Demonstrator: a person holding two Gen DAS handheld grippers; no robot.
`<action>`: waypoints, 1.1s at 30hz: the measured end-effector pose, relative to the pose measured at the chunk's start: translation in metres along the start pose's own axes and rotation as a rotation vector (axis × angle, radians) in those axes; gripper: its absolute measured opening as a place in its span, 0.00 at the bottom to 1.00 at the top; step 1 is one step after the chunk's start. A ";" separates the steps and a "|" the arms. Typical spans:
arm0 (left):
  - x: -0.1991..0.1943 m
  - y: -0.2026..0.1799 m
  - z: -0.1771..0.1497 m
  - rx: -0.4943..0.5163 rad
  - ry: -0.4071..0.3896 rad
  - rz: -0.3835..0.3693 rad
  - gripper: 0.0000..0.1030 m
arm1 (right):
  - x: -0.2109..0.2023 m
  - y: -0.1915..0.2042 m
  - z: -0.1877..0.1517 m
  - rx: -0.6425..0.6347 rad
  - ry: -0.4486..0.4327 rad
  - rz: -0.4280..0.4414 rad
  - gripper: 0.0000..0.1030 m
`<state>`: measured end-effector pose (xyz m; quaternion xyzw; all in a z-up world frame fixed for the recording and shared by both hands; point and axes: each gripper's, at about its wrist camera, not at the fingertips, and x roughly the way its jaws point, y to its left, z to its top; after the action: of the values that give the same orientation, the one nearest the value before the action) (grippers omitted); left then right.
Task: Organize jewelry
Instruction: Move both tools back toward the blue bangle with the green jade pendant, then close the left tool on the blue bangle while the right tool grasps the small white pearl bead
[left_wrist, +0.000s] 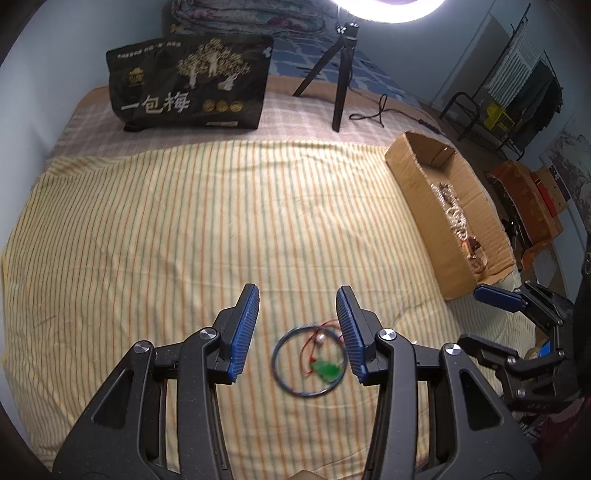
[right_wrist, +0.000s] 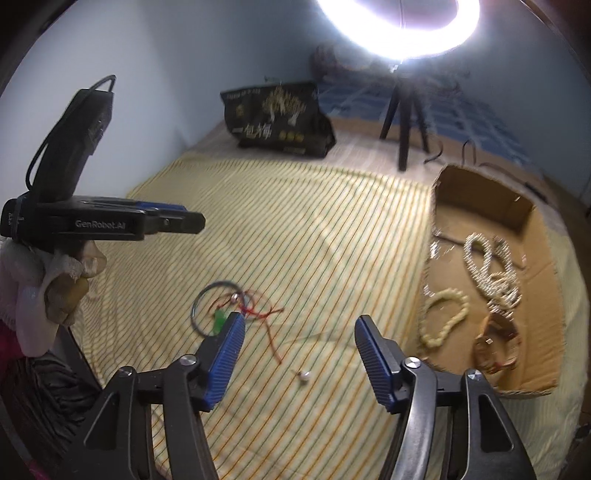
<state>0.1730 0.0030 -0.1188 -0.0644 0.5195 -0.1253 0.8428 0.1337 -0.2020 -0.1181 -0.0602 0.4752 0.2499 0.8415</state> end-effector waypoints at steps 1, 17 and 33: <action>0.001 0.002 -0.002 0.000 0.006 0.004 0.43 | 0.004 0.000 -0.002 -0.001 0.017 0.007 0.55; 0.045 0.015 -0.041 0.008 0.173 0.011 0.23 | 0.037 0.003 -0.036 -0.042 0.167 -0.023 0.35; 0.072 0.006 -0.052 0.064 0.196 0.084 0.12 | 0.054 0.008 -0.041 -0.070 0.197 -0.056 0.29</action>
<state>0.1585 -0.0106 -0.2060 -0.0030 0.5972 -0.1123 0.7942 0.1207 -0.1897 -0.1838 -0.1270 0.5445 0.2357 0.7948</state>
